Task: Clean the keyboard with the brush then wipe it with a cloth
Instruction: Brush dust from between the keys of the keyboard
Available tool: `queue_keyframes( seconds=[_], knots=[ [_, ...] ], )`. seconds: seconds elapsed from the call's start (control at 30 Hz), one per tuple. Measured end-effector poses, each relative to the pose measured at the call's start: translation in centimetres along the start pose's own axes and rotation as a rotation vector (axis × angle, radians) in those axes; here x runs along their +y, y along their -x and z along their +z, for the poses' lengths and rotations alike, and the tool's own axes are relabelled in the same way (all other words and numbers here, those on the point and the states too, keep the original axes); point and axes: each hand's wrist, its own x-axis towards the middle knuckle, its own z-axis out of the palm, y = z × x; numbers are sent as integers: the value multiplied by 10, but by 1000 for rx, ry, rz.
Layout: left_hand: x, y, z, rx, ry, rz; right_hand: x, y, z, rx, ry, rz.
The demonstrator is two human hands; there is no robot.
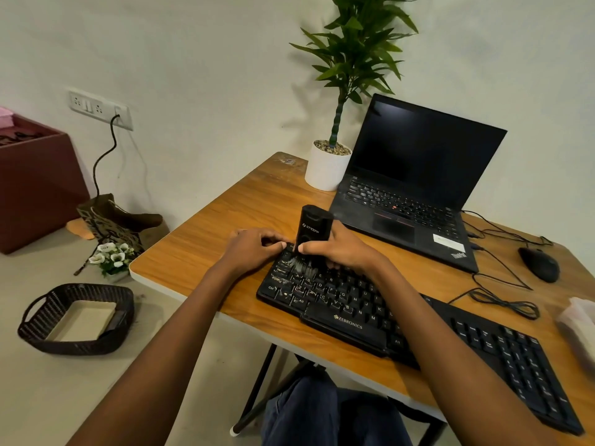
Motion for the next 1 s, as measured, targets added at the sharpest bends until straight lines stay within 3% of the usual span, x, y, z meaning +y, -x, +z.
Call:
queue_keyframes(
  seconds=[0.43, 0.6, 0.83, 1.0],
  knots=[
    [-2, -1, 1, -13, 14, 23, 2, -11, 13, -102, -54, -53],
    [-4, -2, 0, -11, 20, 7, 10, -5, -10, -152, -19, 86],
    [-2, 1, -1, 3, 66, 4, 3, -17, 13, -174, -55, -70],
    [-2, 1, -2, -19, 46, 3, 17, -5, -14, -216, -48, -26]
  ],
)
